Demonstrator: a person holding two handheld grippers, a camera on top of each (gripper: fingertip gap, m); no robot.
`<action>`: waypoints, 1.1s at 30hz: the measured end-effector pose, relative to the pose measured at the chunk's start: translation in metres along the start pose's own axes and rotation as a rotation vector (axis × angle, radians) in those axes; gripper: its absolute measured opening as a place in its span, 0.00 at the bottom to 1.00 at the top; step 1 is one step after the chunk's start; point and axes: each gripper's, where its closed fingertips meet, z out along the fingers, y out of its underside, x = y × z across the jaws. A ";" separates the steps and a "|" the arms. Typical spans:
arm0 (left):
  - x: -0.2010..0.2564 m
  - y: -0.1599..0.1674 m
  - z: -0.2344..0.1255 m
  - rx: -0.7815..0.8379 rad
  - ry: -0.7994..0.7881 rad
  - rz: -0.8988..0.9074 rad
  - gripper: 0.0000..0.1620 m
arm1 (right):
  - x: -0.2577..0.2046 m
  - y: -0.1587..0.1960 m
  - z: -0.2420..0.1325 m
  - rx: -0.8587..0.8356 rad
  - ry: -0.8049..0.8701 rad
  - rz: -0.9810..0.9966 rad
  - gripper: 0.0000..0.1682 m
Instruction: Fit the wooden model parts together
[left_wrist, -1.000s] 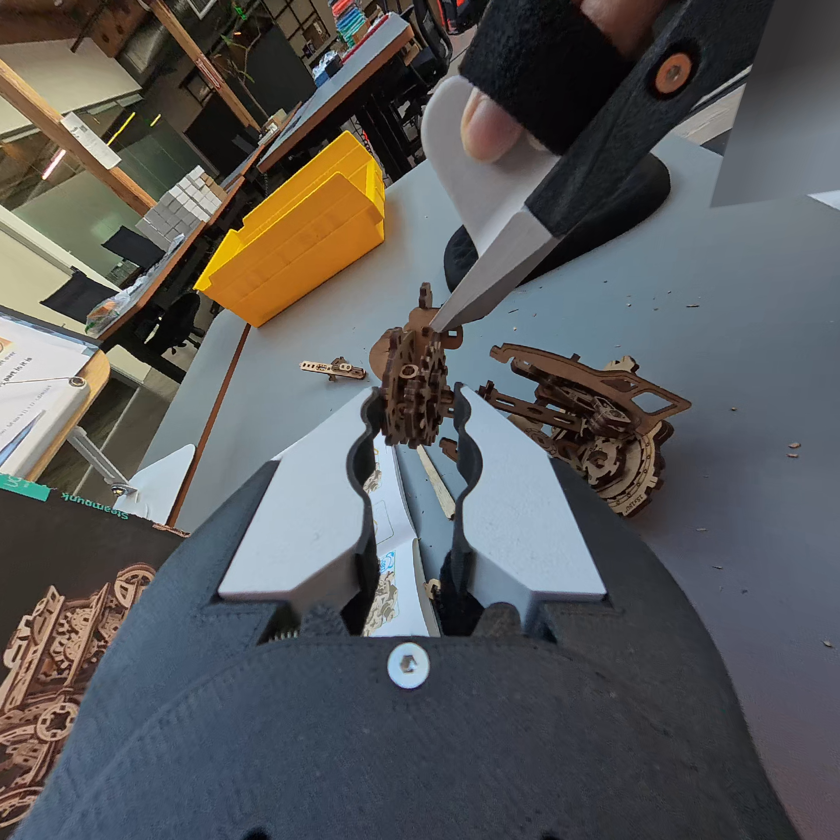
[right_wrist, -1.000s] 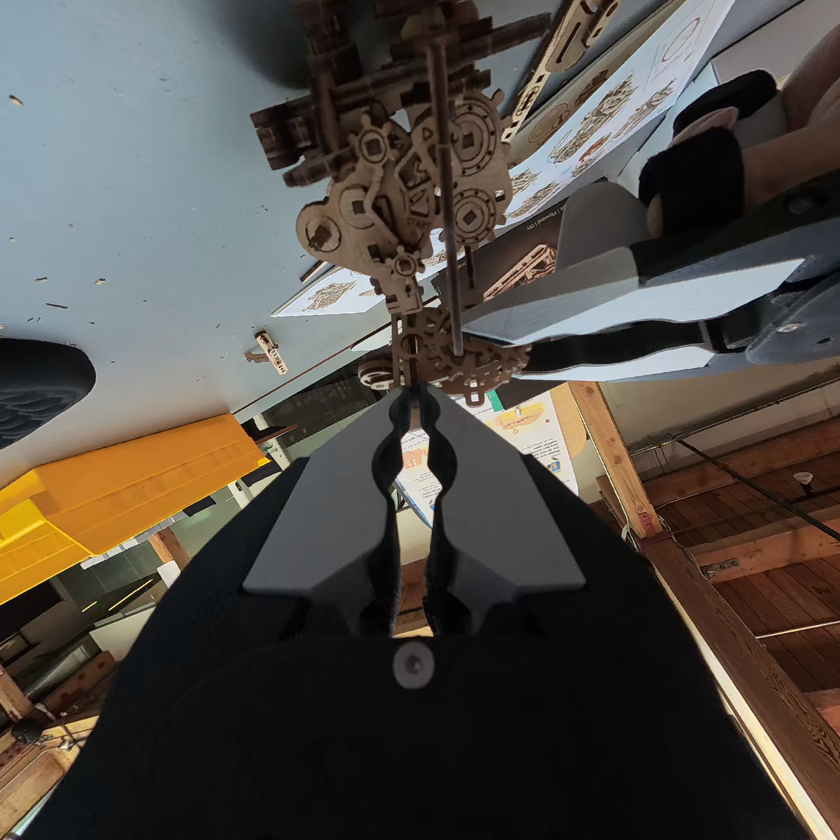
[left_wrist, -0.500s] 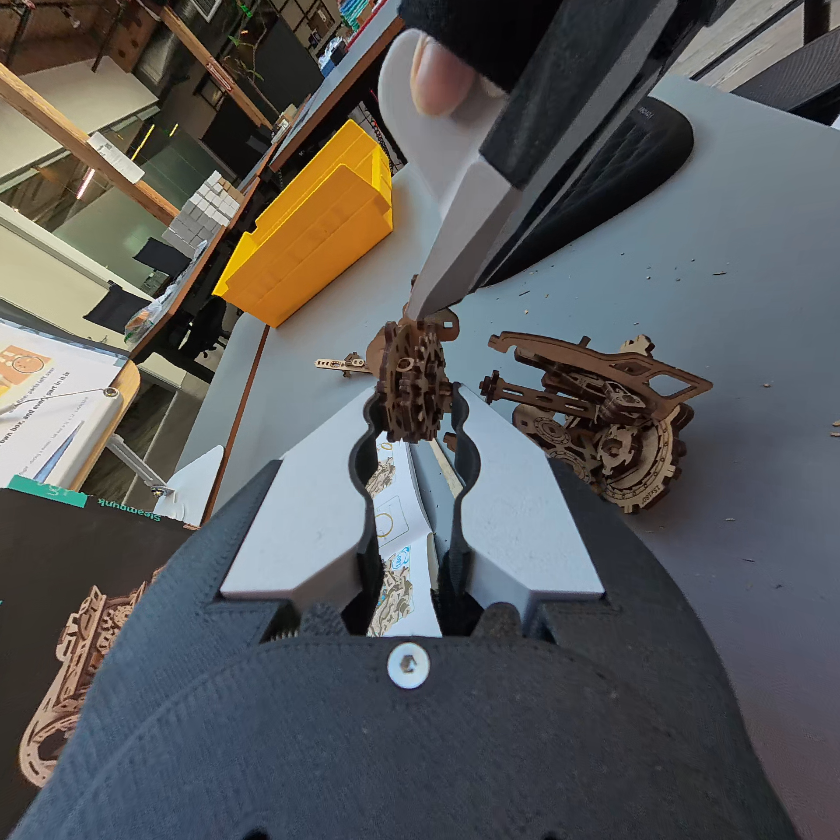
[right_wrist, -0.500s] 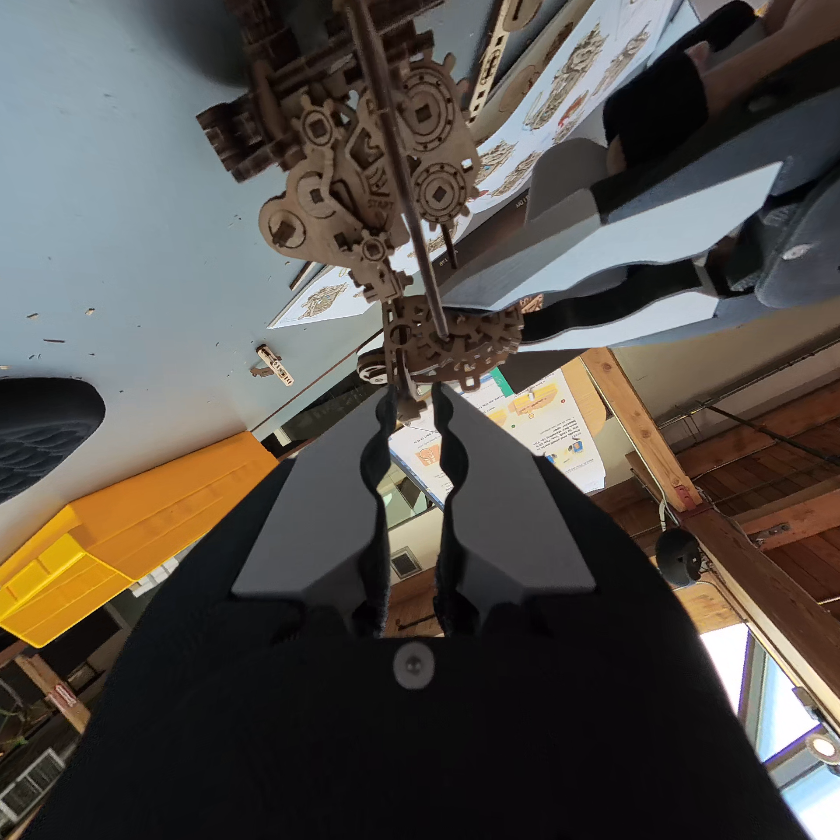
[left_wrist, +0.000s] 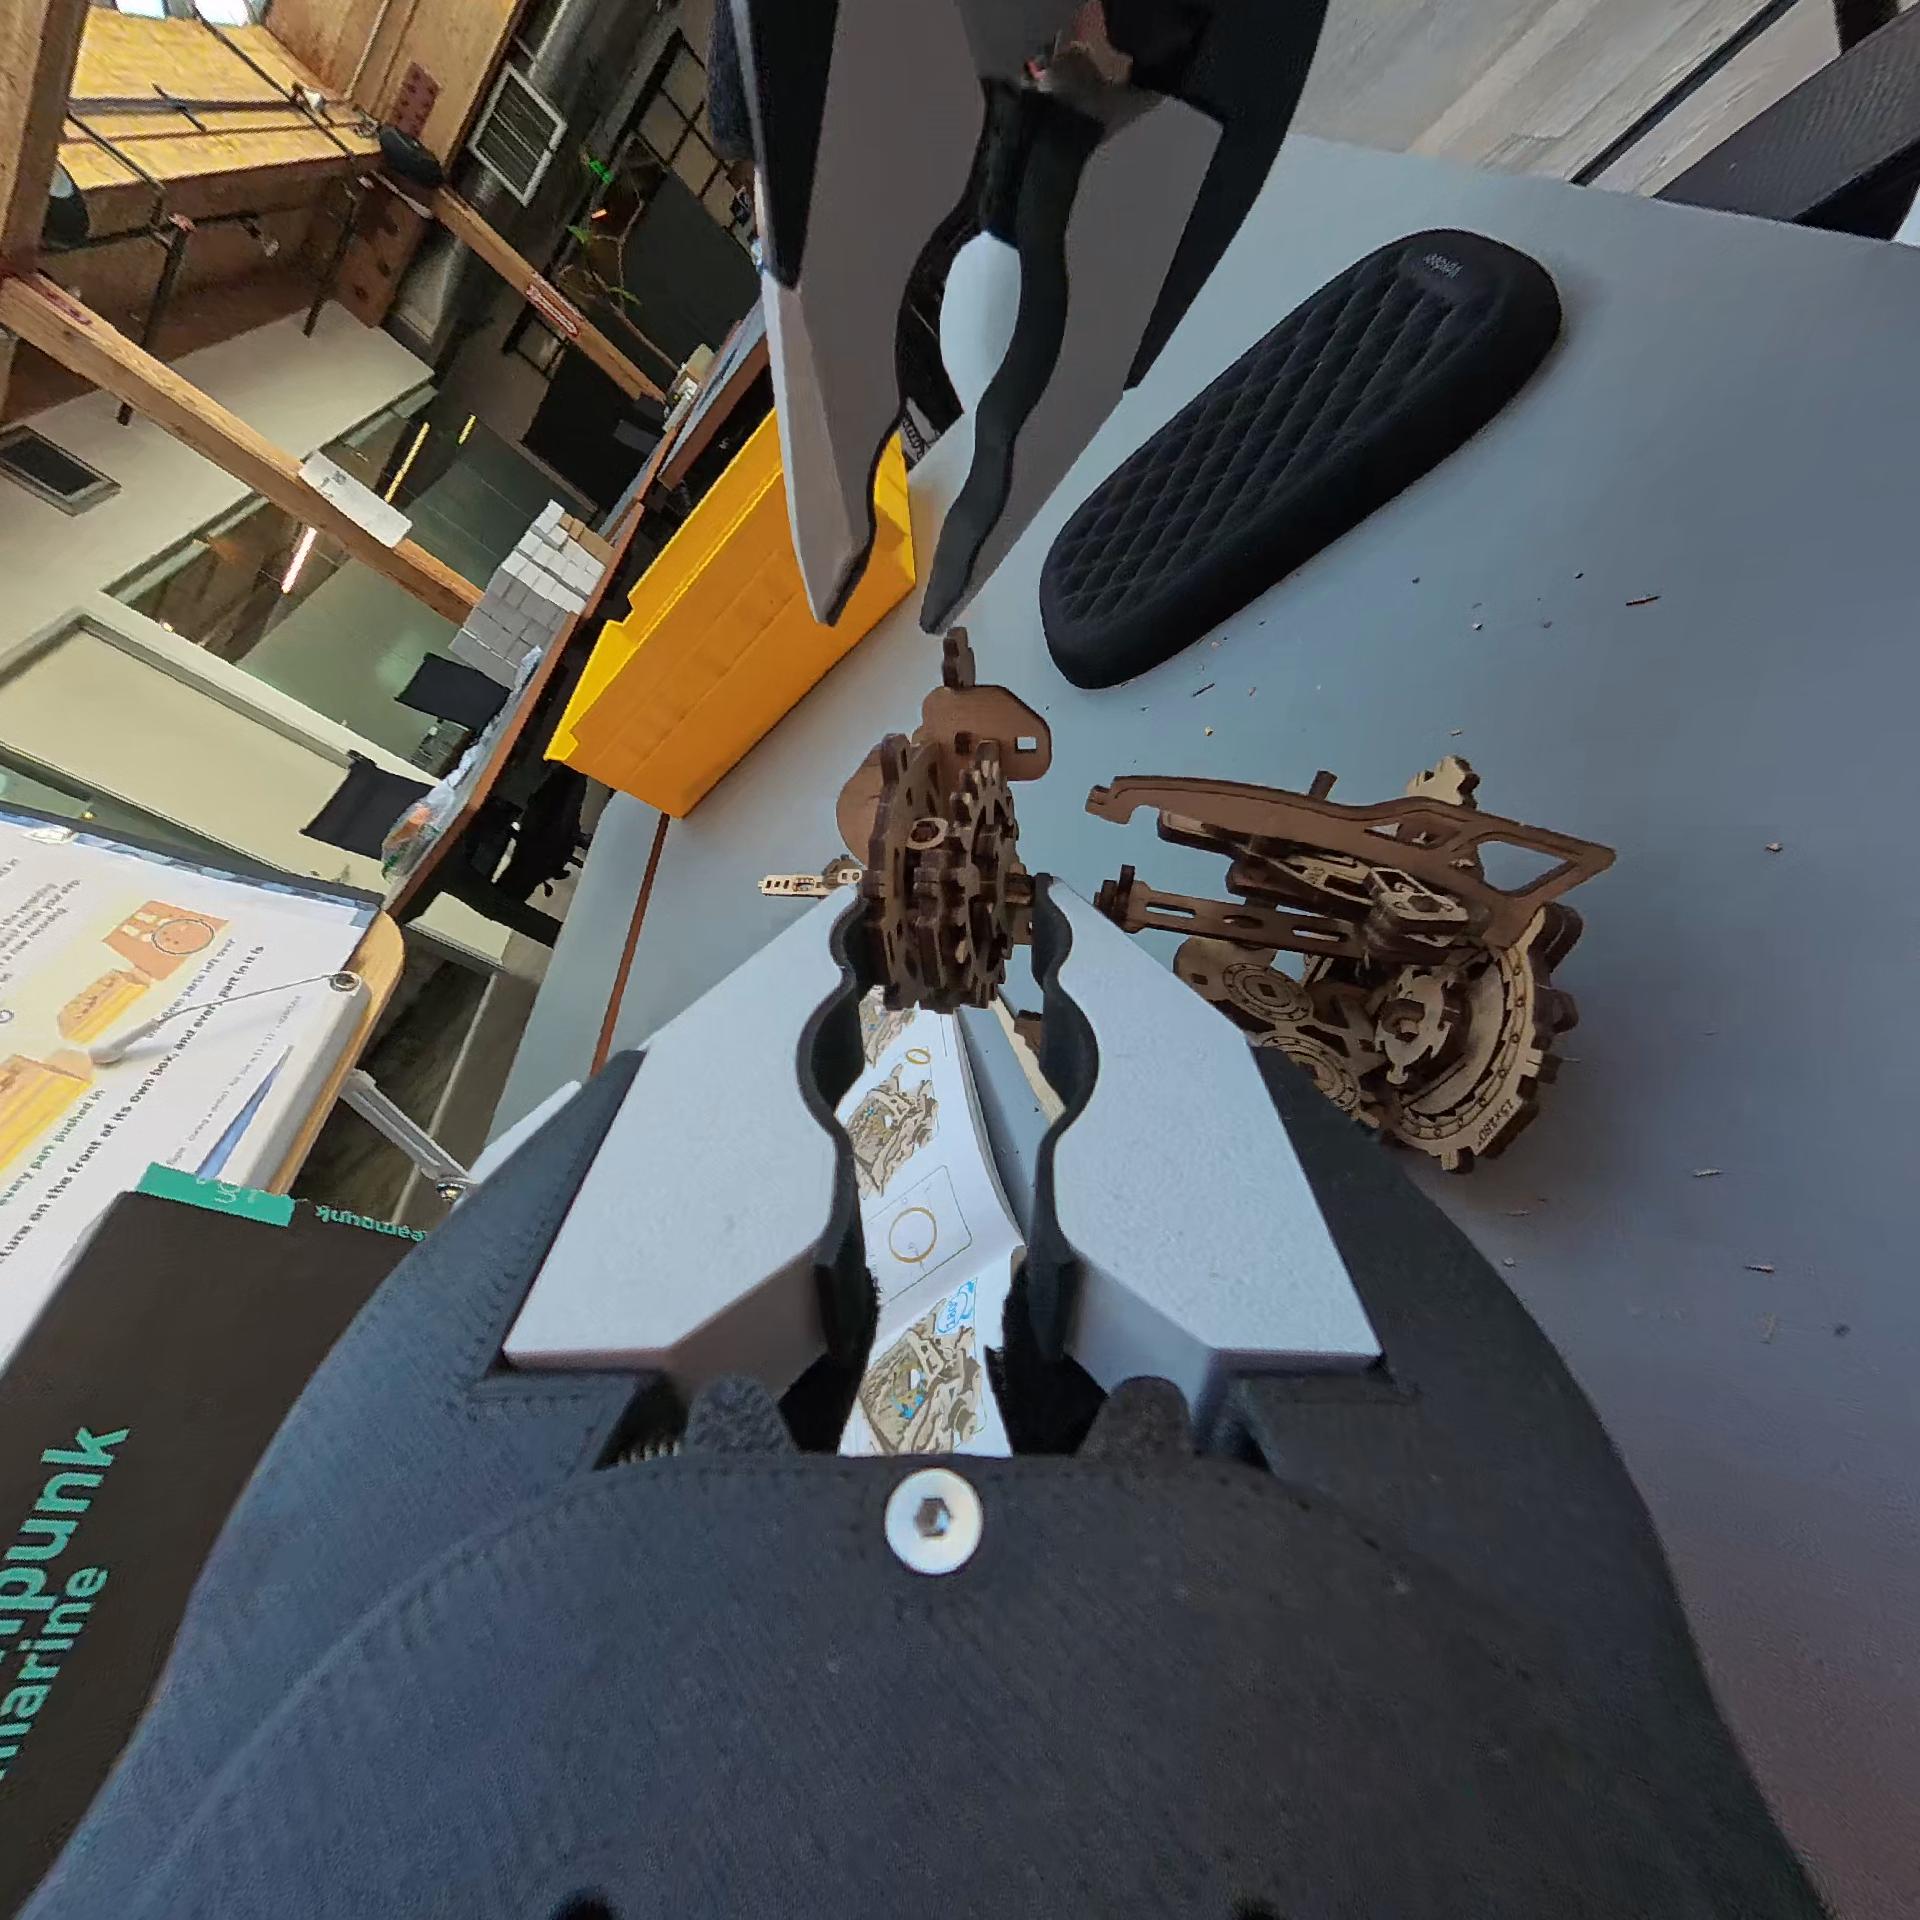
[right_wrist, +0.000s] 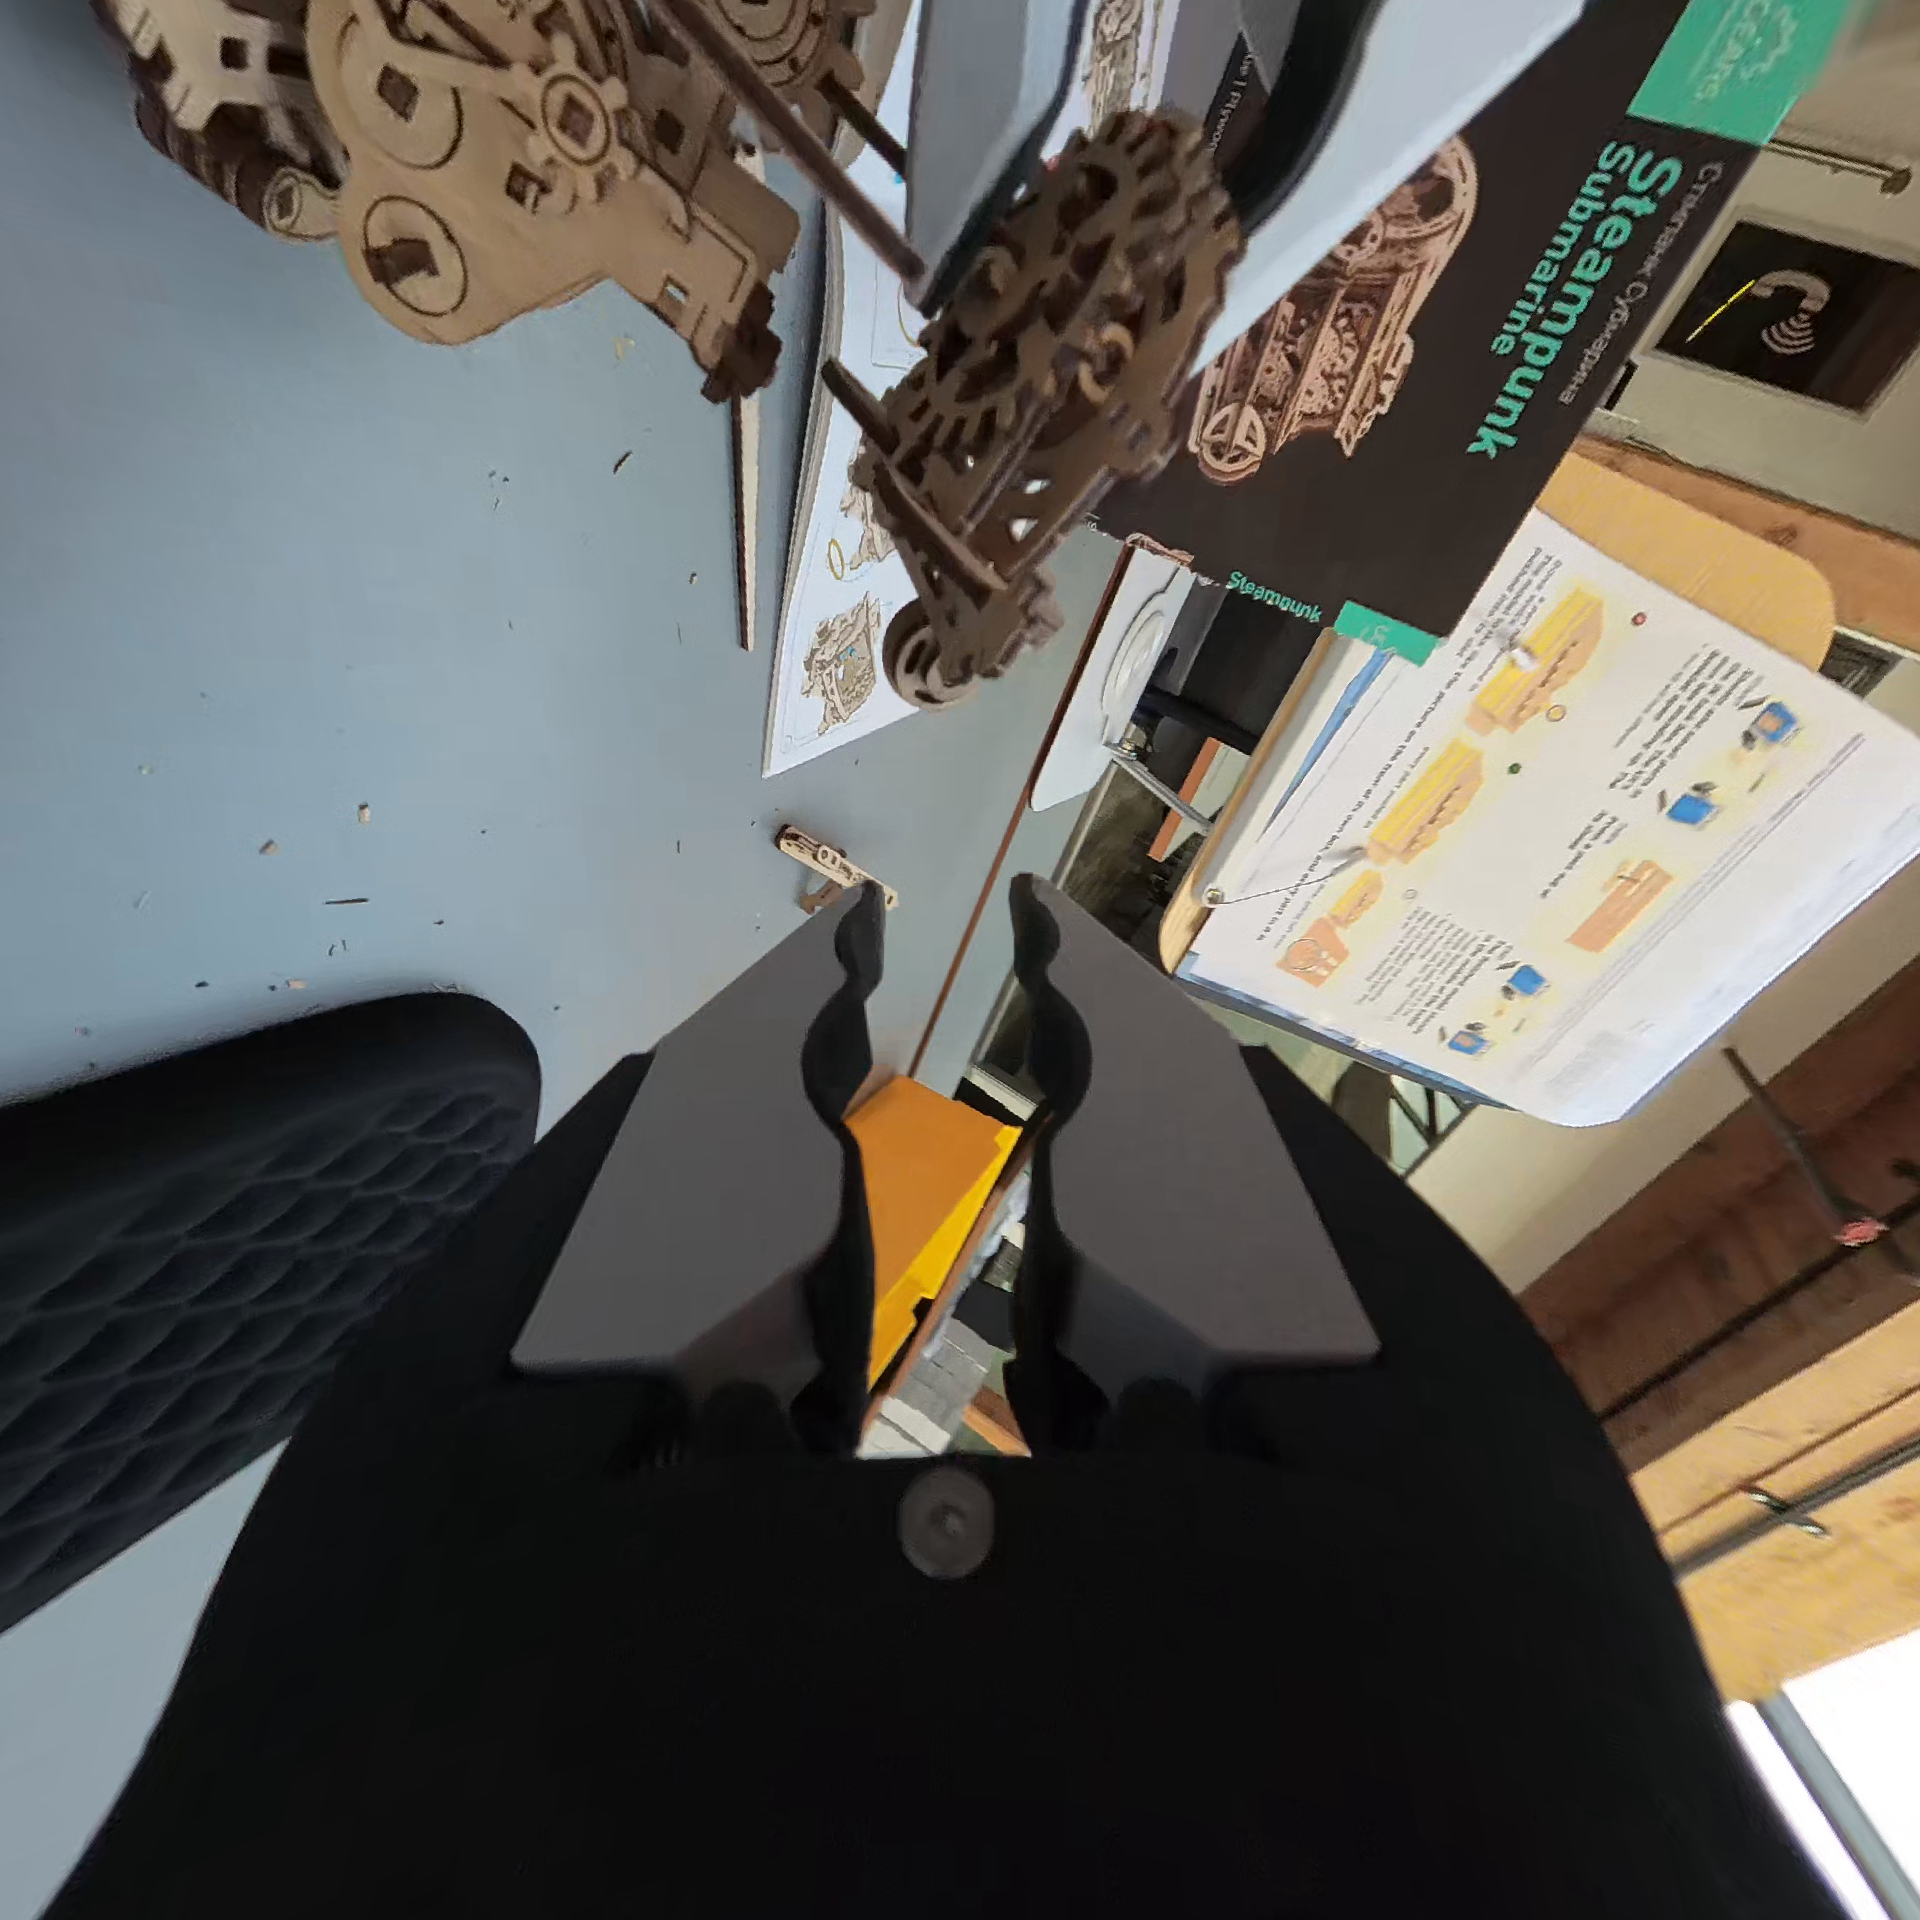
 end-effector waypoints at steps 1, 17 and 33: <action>0.000 -0.001 -0.001 0.008 -0.012 0.027 0.17 | -0.001 0.002 0.001 0.025 -0.006 0.051 0.15; 0.002 -0.001 -0.001 0.016 -0.061 0.251 0.17 | -0.001 -0.032 -0.011 0.768 -0.301 0.844 0.24; -0.003 0.000 -0.002 0.022 -0.063 0.168 0.17 | 0.001 -0.057 0.006 0.859 -0.169 0.721 0.30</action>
